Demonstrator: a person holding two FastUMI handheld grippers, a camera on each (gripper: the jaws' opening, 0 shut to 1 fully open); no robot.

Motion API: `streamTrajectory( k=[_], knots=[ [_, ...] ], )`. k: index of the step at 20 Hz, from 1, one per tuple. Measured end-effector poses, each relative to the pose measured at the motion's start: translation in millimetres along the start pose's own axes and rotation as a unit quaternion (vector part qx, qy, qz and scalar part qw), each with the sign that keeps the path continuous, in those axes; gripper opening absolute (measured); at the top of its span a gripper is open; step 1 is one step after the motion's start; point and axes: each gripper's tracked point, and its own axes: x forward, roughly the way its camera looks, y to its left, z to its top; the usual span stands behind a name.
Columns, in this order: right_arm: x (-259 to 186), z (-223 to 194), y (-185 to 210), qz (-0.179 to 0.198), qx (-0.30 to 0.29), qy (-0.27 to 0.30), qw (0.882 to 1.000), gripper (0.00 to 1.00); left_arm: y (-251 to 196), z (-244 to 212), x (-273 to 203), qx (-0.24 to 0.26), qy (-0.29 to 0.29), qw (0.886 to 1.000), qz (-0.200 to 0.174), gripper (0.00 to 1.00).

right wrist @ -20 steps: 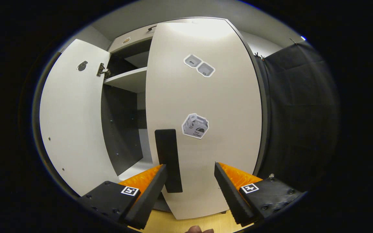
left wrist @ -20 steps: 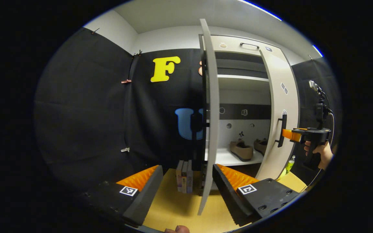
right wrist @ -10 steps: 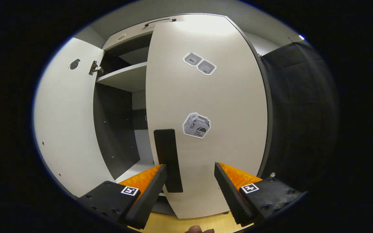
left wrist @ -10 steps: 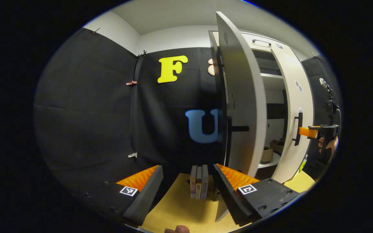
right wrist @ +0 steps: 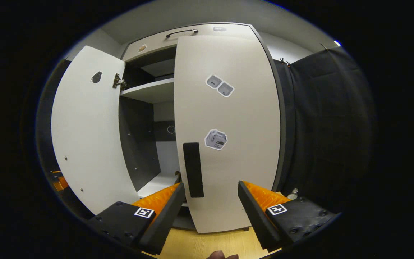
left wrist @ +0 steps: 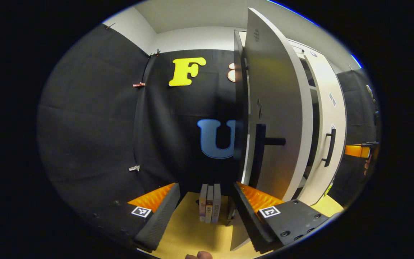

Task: Grab one shoe with the right hand and put it into the shoe cabinet, grab the other shoe with the left hand and put it into the shoe cabinet; then close the right door with the right hand and the left door with the left hand.

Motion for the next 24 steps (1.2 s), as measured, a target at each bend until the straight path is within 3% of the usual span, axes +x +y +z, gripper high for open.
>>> streamTrajectory(
  k=[1, 4, 7, 8, 12, 13, 16, 24],
  knots=[
    [-5, -1, 2, 0.005, -0.005, 0.0, 1.0, 0.98, -3, -1, -3, 0.009, -0.001, 1.0, 0.002, 0.89],
    [-20, -4, 12, 0.024, 0.0, 0.005, 1.0, 0.98, -30, 0, -13, 0.014, 0.002, 1.0, -0.011, 0.98],
    [-31, -2, 13, 0.035, 0.011, 0.008, 0.999, 0.98, -68, -2, -19, 0.017, 0.006, 0.999, -0.041, 0.88],
    [-36, 0, 11, 0.037, 0.015, 0.009, 0.999, 0.98, -78, -1, -19, 0.02, 0.003, 0.999, -0.043, 0.93],
    [-58, 6, 2, 0.046, 0.028, 0.01, 0.998, 0.98, -131, -2, -13, 0.017, 0.004, 0.998, -0.067, 0.88],
    [-61, 7, 1, 0.049, 0.026, 0.009, 0.998, 0.98, -145, -2, -11, 0.015, 0.004, 0.997, -0.075, 0.93],
    [-65, 8, -8, 0.049, 0.019, 0.006, 0.999, 0.98, -189, 1, 2, 0.012, -0.002, 0.994, -0.106, 0.94],
    [-66, 9, -26, 0.065, 0.033, 0.01, 0.997, 0.98, -234, -4, 36, -0.004, 0.001, 0.995, -0.099, 0.92]
  ],
)
